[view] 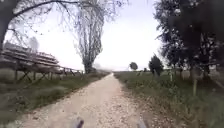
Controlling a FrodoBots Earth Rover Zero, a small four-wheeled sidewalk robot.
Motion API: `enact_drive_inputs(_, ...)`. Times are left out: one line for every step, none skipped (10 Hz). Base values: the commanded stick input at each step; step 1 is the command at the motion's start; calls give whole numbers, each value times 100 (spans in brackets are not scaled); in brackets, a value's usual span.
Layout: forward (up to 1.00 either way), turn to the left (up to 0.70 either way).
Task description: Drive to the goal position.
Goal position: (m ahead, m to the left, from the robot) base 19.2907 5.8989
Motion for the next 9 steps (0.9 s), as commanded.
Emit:
enact_drive_inputs(70,0)
enact_drive_inputs(70,0)
enact_drive_inputs(70,0)
enact_drive_inputs(70,-30)
enact_drive_inputs(70,-35)
enact_drive_inputs(70,-7)
enact_drive_inputs(70,-2)
enact_drive_inputs(70,0)
enact_drive_inputs(70,0)
